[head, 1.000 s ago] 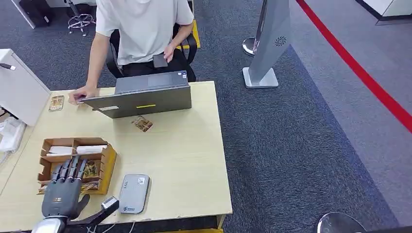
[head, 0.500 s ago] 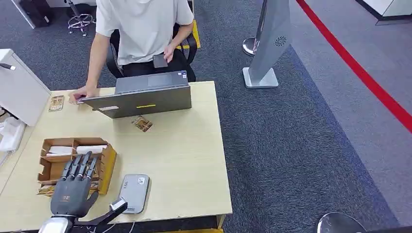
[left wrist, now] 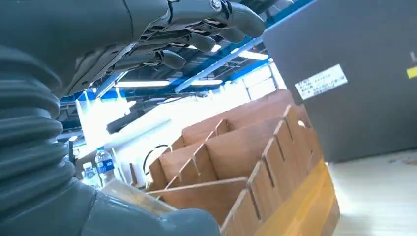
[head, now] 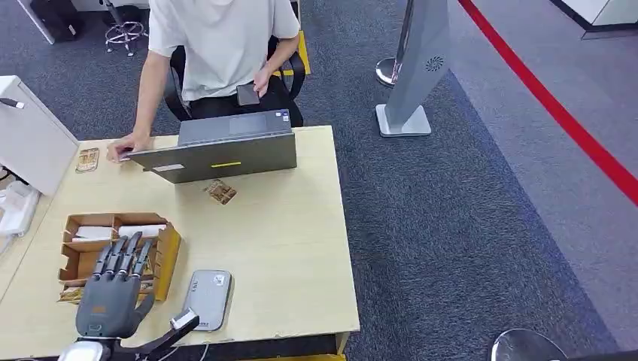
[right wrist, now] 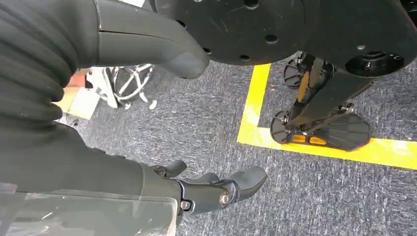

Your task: Pass the card to the sensor for recognition and then transmit it.

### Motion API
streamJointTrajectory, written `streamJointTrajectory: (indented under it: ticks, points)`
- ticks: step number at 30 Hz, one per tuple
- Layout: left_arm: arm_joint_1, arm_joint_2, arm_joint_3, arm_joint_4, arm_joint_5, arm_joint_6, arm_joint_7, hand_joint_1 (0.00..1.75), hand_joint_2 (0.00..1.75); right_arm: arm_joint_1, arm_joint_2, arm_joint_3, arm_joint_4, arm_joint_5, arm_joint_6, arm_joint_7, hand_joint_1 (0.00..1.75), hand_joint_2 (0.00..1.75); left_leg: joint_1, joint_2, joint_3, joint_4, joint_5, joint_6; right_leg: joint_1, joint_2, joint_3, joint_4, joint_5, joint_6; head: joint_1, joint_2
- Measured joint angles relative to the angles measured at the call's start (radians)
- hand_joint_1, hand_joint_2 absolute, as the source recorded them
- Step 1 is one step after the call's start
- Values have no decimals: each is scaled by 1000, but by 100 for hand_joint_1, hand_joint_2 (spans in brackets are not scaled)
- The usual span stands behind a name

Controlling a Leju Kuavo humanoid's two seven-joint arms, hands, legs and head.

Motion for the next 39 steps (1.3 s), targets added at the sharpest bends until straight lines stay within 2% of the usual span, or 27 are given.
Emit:
streamJointTrajectory:
  ticks: [9,22,39]
  points:
    - [47,21,-4,-55,9,-6,32,0,175,3,0,0,0,-16,1,0,0,175,0,0,0,0,0,0,0,0,0,0,0,0,0,0]
    - [65,32,-4,-74,10,-6,34,0,175,3,0,0,0,-17,1,0,0,175,0,0,0,0,0,0,0,0,0,0,0,0,0,0]
    - [125,65,-2,-138,26,-8,67,0,175,5,0,0,1,-31,3,-8,0,175,0,0,0,0,0,0,0,0,0,0,0,0,0,0]
